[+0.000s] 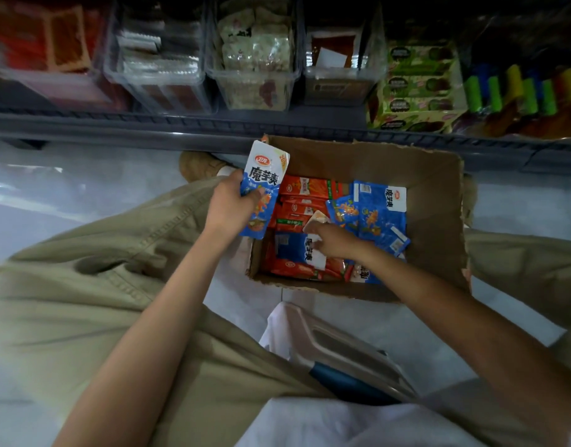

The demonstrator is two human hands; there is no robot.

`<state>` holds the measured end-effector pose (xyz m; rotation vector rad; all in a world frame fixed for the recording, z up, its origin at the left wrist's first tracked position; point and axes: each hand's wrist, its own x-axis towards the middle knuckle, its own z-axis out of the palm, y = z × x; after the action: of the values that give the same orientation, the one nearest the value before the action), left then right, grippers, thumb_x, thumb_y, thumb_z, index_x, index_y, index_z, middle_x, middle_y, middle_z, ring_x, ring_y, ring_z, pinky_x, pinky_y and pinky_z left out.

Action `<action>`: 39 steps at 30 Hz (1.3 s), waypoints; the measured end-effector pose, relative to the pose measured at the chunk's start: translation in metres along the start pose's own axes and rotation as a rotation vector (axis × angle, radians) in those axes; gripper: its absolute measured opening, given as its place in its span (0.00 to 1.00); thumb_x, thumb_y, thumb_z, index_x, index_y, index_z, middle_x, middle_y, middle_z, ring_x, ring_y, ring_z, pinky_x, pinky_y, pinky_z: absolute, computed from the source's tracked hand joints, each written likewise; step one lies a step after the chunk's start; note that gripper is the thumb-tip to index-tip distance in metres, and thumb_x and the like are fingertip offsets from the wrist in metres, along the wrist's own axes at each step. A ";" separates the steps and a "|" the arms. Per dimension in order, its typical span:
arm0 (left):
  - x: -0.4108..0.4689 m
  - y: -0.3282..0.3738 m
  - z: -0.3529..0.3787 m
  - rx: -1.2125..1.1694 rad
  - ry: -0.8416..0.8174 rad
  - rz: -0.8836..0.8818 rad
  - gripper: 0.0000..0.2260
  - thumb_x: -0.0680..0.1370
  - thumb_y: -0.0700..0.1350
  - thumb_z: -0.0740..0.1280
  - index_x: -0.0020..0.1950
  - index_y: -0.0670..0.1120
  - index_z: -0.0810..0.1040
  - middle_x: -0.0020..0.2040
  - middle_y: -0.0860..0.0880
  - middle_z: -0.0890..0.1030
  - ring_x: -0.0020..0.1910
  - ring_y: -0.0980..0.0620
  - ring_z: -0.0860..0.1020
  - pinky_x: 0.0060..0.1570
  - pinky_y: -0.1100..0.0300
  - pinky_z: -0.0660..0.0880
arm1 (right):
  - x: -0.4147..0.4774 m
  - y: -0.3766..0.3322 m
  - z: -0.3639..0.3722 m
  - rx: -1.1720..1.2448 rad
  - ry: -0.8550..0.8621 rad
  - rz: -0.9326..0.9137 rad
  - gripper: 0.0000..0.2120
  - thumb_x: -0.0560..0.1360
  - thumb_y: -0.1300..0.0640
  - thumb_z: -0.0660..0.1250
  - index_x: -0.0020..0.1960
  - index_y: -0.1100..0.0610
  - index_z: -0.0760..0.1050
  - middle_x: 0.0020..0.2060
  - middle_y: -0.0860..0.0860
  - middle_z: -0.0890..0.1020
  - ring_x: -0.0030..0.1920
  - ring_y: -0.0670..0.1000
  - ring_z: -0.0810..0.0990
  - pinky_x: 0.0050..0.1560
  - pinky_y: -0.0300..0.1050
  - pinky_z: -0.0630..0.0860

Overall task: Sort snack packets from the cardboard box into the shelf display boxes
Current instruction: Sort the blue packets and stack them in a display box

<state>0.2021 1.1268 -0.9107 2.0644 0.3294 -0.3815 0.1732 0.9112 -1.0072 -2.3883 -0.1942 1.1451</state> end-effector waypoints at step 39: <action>-0.107 0.269 0.035 -0.088 -0.040 0.815 0.23 0.70 0.37 0.73 0.53 0.57 0.66 0.47 0.56 0.79 0.43 0.62 0.80 0.44 0.59 0.79 | -0.273 -0.073 -0.247 0.755 0.688 -0.451 0.07 0.82 0.54 0.56 0.48 0.49 0.72 0.38 0.49 0.77 0.29 0.41 0.73 0.21 0.32 0.62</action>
<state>0.2028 0.9567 -0.6744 1.9148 -0.5082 0.0907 0.1931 0.7969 -0.6499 -1.7767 -0.0424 0.1009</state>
